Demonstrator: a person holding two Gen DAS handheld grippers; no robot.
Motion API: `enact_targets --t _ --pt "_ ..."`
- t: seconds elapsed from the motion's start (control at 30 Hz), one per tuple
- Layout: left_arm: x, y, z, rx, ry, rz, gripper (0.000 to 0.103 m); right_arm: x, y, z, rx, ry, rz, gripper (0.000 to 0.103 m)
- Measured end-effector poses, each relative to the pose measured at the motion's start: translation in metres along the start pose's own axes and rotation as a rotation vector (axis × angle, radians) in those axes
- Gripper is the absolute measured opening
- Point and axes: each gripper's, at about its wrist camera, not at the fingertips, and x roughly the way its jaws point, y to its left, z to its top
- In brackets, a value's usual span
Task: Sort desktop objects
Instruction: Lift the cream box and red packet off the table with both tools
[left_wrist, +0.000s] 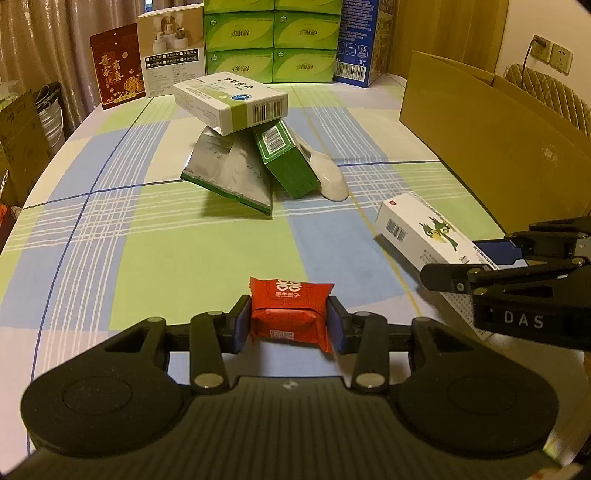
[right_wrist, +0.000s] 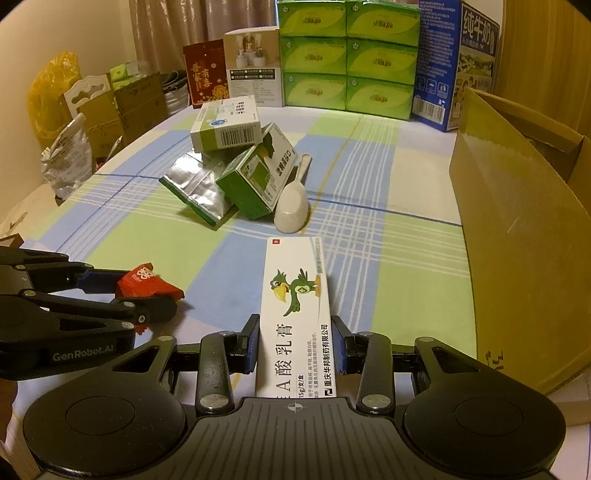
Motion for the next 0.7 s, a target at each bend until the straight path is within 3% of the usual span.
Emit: enact_targets --t 0.7 --pt "-0.013 -0.01 0.006 0.004 -0.026 -0.017 0.037 -0.027 -0.006 -0.001 0.01 -0.041 -0.017 0.035"
